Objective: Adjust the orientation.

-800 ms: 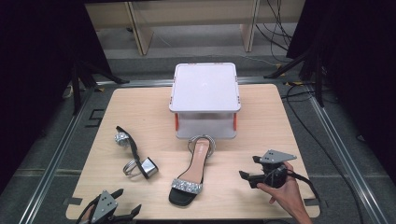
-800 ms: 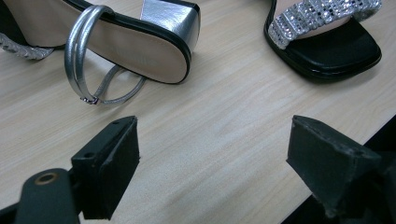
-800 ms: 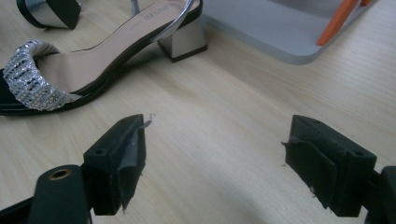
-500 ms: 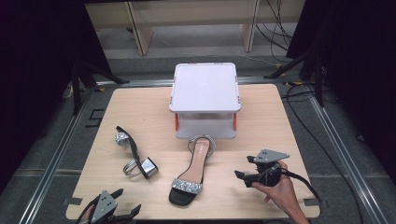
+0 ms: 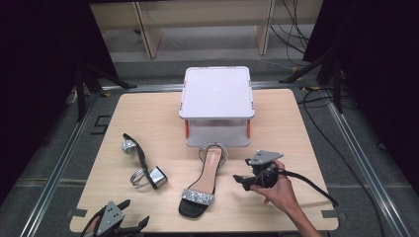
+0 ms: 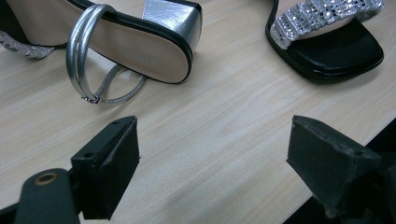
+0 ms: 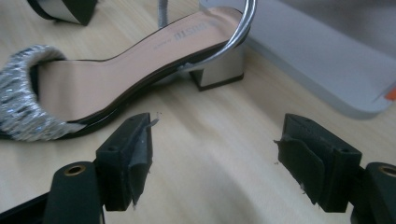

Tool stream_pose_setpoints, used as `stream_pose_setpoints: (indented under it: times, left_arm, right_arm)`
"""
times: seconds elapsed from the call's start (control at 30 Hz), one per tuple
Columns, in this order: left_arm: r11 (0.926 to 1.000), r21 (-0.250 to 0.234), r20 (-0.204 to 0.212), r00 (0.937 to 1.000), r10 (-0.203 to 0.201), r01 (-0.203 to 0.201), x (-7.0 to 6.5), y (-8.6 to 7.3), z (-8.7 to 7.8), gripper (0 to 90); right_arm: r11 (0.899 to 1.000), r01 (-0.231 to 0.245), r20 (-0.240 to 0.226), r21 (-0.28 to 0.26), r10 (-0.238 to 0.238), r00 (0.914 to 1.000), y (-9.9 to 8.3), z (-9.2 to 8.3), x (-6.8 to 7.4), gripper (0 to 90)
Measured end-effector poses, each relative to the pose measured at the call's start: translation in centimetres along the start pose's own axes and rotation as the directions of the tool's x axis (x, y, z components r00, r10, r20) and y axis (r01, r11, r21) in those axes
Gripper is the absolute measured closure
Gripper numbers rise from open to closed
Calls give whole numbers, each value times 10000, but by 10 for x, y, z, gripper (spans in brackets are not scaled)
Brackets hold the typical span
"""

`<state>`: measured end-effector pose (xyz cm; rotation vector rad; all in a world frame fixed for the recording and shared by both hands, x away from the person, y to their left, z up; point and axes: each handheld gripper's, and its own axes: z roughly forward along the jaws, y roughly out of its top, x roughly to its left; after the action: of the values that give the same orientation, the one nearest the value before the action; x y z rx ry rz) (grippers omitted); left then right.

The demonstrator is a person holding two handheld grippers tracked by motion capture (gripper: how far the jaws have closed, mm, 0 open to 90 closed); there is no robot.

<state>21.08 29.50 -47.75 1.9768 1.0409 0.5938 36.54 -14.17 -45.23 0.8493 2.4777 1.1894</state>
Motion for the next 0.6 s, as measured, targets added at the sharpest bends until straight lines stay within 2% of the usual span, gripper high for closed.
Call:
stream_pose_setpoints:
  times: [0.03, 0.07, 0.13, 0.17, 0.2, 0.23, 0.27, 0.3, 0.33, 0.37, 0.4, 0.43, 0.47, 0.53, 0.6]
  left_arm:
    - [9996, 236, -34, 9999, 165, -164, 2, 0, -1, 162]
    - [9997, 179, -44, 9999, 138, -137, 2, 0, 0, 163]
    - [9999, 108, 26, 10000, 59, -60, 1, 0, 0, 163]
    - [9999, -103, 67, 9999, -108, 108, -1, 0, 1, 163]
    - [10000, -65, 16, 10000, -48, 48, 0, 0, 0, 162]
    - [9997, 197, -45, 9999, 162, -161, 2, 0, -1, 162]
    - [9997, 141, -92, 9998, 180, -179, 2, 0, 0, 162]
    - [9995, 236, -35, 9998, 220, -219, 2, 0, -1, 163]
    - [9995, 236, -35, 9998, 220, -219, 2, 0, -1, 163]
    - [10000, -56, 76, 9999, -73, 73, -1, 0, 0, 162]
    - [10000, -39, 21, 10000, 21, -21, 0, 0, 0, 162]
    - [9996, 222, -4, 9998, 186, -185, 2, 0, -1, 162]
    - [9999, -79, 68, 9999, -102, 103, -1, 0, 1, 163]
    - [9994, 224, -51, 9996, 281, -279, 1, 0, 0, 162]
    - [9998, 136, -18, 9999, 160, -160, 1, 0, -1, 162]
  right_arm:
    - [9998, -159, -262, -121, 156, 9995, 3, 5, 0, 278]
    - [9998, -185, -412, -79, 182, 9990, 6, 9, -2, 277]
    - [10000, -5, -283, 17, 5, 9996, 12, 16, 0, 282]
    - [9999, 135, -378, -62, -138, 9992, 14, 21, 0, 295]
    - [9999, -141, -576, 93, 146, 9982, 17, 23, 1, 301]
    - [10000, -12, -648, 9, 12, 9979, 20, 28, 0, 301]
    - [9997, 229, -679, -14, -229, 9974, 22, 32, -1, 309]
    - [9997, 253, -740, 32, -250, 9969, 24, 36, -1, 326]
    - [9998, 127, -919, 120, -116, 9957, 25, 40, -2, 331]
    - [9999, 124, -970, 104, -113, 9952, 26, 44, -2, 339]
    - [9997, 210, -1106, 140, -194, 9937, 27, 46, -4, 355]
    - [9999, -130, -1293, 114, 143, 9915, 28, 48, -5, 371]
    - [9999, -121, -1413, 60, 129, 9899, 28, 49, -5, 383]
    - [10000, 13, -1459, 73, -2, 9893, 30, 53, -5, 415]
    - [9997, 259, -1554, 6, -255, 9875, 31, 55, -6, 454]
